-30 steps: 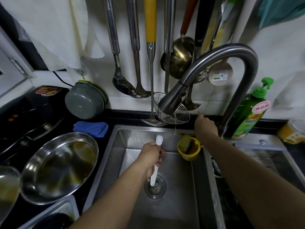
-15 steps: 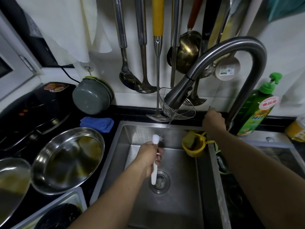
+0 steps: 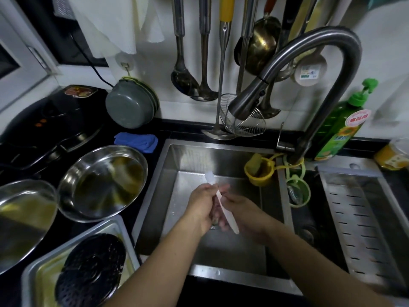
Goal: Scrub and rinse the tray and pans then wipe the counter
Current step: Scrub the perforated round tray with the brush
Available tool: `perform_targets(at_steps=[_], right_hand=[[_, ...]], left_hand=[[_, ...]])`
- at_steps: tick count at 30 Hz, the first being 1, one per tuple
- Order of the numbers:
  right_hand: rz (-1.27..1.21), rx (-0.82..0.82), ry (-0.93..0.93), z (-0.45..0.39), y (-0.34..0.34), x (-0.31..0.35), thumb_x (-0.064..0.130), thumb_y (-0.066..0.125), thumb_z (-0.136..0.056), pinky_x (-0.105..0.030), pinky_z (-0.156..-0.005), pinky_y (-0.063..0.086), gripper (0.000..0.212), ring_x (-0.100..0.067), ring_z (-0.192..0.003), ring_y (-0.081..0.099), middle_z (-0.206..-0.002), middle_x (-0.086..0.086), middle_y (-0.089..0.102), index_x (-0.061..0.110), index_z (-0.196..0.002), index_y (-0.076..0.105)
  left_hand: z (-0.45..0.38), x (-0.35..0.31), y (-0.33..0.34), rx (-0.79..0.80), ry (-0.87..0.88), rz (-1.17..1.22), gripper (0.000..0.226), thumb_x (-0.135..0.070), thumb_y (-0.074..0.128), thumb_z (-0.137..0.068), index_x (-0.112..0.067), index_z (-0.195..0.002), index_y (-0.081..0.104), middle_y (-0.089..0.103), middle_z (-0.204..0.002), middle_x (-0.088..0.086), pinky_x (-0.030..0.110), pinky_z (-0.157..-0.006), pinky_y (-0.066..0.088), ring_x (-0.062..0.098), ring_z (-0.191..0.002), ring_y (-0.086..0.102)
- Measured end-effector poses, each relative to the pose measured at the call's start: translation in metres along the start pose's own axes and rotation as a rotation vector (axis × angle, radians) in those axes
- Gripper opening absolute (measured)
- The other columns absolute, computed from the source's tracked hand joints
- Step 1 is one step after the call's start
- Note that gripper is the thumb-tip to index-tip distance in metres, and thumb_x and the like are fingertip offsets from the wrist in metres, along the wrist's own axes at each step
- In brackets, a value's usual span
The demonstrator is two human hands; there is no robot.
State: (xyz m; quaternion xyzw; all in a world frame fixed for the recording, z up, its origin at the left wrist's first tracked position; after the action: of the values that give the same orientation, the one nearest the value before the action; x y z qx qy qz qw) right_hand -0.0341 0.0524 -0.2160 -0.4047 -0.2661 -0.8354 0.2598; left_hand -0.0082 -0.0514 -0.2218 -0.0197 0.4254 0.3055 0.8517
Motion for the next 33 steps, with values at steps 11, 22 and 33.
perform_targets(at_steps=[11,22,33], right_hand=[[0.365,-0.435,0.006,-0.041,-0.057,-0.077,0.010,0.048,-0.104,-0.020,-0.040,0.026,0.023,-0.012,-0.037,0.040,-0.061,-0.008,0.056,0.001,-0.095,0.066],[0.553,-0.448,-0.139,-0.011,-0.001,-0.068,0.007,0.043,-0.106,-0.012,-0.031,0.024,0.020,-0.010,-0.036,0.039,-0.055,-0.002,0.052,0.007,-0.092,0.058],[0.748,-0.542,-0.208,0.067,0.082,-0.064,0.005,0.047,-0.103,-0.016,-0.042,0.026,0.024,-0.018,-0.047,0.038,-0.069,-0.010,0.055,0.005,-0.081,0.055]], left_hand=[[0.011,0.011,-0.084,-0.015,0.453,-1.084,0.016,-0.023,0.057,-0.102,-0.026,-0.105,0.072,0.070,-0.096,-0.016,0.016,-0.076,0.049,0.008,-0.092,0.067],[0.087,-0.017,-0.178,-0.202,0.644,-1.044,0.022,-0.020,0.056,-0.102,-0.011,-0.091,0.073,0.073,-0.071,0.003,0.028,-0.057,0.053,0.014,-0.060,0.065],[0.169,0.012,-0.321,-0.544,0.292,-1.265,0.034,-0.039,0.056,-0.102,-0.006,-0.097,0.061,0.066,-0.089,0.009,0.031,-0.066,0.049,0.027,-0.082,0.066]])
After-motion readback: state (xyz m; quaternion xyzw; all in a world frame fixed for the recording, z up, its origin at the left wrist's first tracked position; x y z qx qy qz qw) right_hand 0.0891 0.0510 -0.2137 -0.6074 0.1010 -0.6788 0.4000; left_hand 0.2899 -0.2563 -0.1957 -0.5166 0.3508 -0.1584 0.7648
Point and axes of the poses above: each hand's wrist, its own z-axis away from the middle knuckle, its own y-axis out of the palm, x = y × z, the point moved 7 cm from there along -z, towards the middle knuckle
